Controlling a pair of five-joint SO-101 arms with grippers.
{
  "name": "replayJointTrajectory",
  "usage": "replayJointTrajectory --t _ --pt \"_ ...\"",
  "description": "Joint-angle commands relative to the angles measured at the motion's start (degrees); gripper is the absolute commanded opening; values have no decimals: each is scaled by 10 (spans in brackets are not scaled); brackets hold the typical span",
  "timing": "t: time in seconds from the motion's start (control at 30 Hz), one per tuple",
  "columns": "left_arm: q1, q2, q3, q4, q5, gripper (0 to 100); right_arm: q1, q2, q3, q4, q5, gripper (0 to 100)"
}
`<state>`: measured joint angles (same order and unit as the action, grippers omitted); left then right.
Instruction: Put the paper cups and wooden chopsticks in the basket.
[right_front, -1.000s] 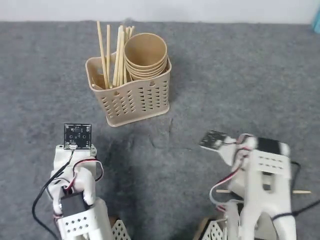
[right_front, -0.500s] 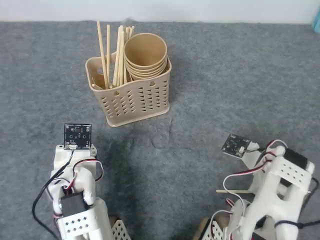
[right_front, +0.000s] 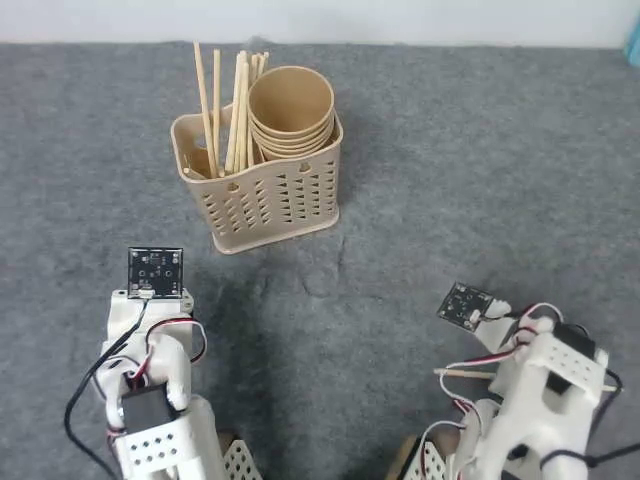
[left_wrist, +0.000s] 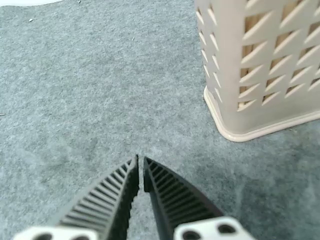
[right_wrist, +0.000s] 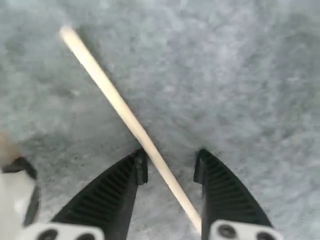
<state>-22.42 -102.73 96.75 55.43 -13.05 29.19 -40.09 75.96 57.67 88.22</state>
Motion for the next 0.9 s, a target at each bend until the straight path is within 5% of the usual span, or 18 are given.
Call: replayJointTrajectory --t 0.0,0.17,0.37,0.6,0.87 --pt "3 3 -1 3 -5 14 9 0 47 -93 11 173" --pt "3 3 -1 3 -5 14 15 -1 79 -193 9 0" --pt "3 3 -1 3 -5 14 45 -15 61 -204 10 11" --pt "3 3 -1 3 -5 14 43 -127 -59 94 11 8" --pt "3 3 -1 3 -5 14 -57 -319 -207 388 3 8"
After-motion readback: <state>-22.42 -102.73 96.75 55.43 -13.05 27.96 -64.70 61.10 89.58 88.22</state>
